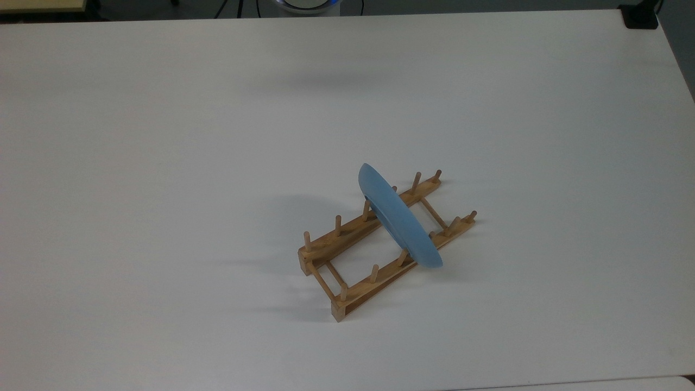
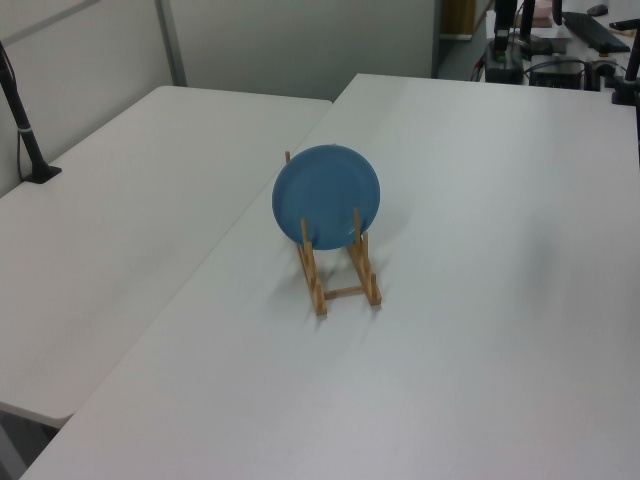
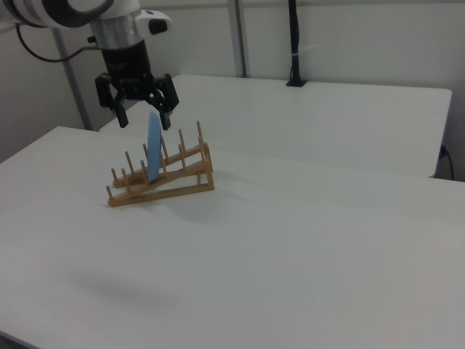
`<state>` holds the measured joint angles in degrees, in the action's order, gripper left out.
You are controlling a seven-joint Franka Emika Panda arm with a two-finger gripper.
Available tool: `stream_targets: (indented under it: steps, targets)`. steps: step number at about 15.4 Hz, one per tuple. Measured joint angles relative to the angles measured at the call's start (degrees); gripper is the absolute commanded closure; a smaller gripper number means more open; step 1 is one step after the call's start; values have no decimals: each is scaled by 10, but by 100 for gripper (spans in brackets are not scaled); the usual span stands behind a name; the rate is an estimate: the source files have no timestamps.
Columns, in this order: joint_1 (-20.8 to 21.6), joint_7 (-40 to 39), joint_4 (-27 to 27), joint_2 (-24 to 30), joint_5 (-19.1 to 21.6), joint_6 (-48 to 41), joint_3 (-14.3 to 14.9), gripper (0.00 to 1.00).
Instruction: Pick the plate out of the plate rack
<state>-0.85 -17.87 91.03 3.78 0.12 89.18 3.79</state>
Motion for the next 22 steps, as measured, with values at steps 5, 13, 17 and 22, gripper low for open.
stream_targets:
  steps: [5,13,17,22]
  targets:
    - [-3,-66,-2,-3,6,-4,0,0]
    - [56,36,-14,-55,23,183,-4,0]
    - [110,138,-15,-115,23,297,-6,0]
    - [124,158,-20,-145,23,319,-6,0]
